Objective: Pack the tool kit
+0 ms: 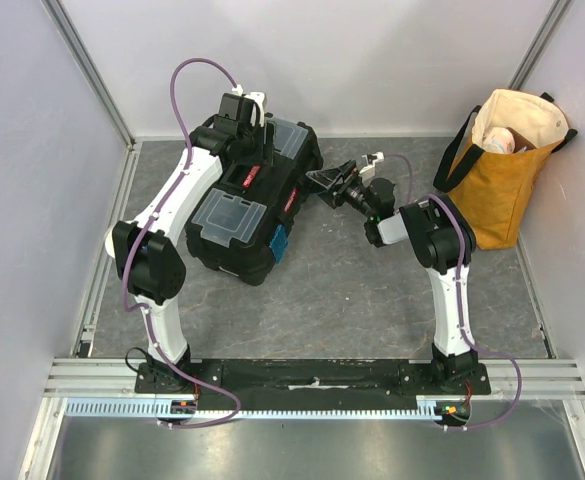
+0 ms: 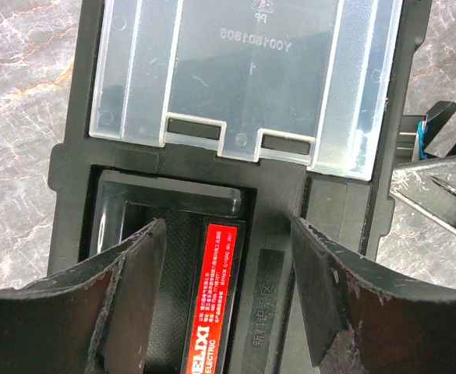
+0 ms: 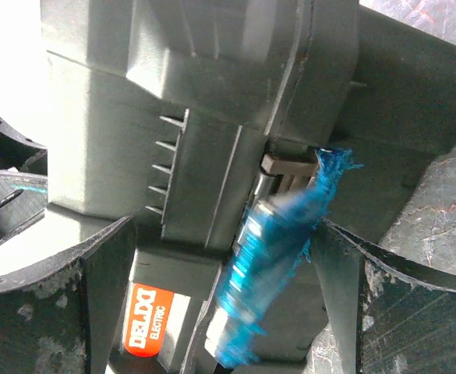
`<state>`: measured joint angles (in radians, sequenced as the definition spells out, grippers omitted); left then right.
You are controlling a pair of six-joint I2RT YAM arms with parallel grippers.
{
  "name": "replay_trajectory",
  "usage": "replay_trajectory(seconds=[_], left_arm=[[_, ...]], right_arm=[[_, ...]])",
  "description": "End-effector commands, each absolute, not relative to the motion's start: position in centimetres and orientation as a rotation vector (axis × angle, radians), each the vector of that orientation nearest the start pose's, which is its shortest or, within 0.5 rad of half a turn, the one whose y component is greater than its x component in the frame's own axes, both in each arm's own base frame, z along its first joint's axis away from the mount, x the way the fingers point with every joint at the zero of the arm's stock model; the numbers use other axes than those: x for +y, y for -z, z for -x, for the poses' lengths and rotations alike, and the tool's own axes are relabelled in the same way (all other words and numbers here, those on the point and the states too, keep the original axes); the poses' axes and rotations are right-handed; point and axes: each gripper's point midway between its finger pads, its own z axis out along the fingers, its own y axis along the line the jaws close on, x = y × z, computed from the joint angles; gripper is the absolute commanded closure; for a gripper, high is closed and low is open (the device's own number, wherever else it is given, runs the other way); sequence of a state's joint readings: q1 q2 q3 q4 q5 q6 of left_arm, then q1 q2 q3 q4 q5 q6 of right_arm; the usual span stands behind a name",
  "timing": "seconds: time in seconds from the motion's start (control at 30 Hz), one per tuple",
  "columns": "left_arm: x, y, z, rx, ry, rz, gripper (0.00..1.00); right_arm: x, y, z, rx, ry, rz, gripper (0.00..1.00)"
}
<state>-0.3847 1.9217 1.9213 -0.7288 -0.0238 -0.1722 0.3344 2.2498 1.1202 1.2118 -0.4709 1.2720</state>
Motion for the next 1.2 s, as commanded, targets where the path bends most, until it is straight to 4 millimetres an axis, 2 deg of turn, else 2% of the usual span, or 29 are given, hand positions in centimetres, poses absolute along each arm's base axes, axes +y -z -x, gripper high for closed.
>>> replay_trajectory(seconds=[0.0,0.2,0.43,0.6,0.7,0.87,1.03,1.17], left_arm=[[-22.0,-19.2,-44.5,2.442,0.342,-0.350,0.28],[-21.9,-19.0,-44.3,2.453,0.334,-0.346,0.28],[-21.7,-18.9,-44.3,2.457,0.323,-0.339,0.29],[-21.8,-18.7,-44.4,2.459,0.329,-0.340,0.29],[-22.1,-18.8,-44.5,2.458,0.337,-0.344,0.29],[-22.1,-18.9,-44.5,2.454,0.339,-0.348,0.29],[-22.1,-18.9,-44.5,2.452,0.336,-0.351,0.29],[-22.0,-19.3,-44.5,2.444,0.340,-0.354,0.29]], right_arm=[[29.8,-16.7,-49.7,1.554,-1.652,-0.295,0.02],[29.1,-17.2,-49.8,1.577,-1.584,-0.311,0.06],[27.1,-16.5,-49.4,1.706,-1.348,-0.304,0.16],[26.2,-14.6,-49.5,1.812,-1.245,-0.336,0.24],[26.6,-13.9,-50.2,1.848,-1.250,-0.337,0.31],[27.0,-12.2,-50.7,1.929,-1.230,-0.349,0.30],[26.4,-11.6,-50.7,1.969,-1.164,-0.375,0.46],[25.6,-11.9,-50.8,1.990,-1.086,-0.369,0.61]])
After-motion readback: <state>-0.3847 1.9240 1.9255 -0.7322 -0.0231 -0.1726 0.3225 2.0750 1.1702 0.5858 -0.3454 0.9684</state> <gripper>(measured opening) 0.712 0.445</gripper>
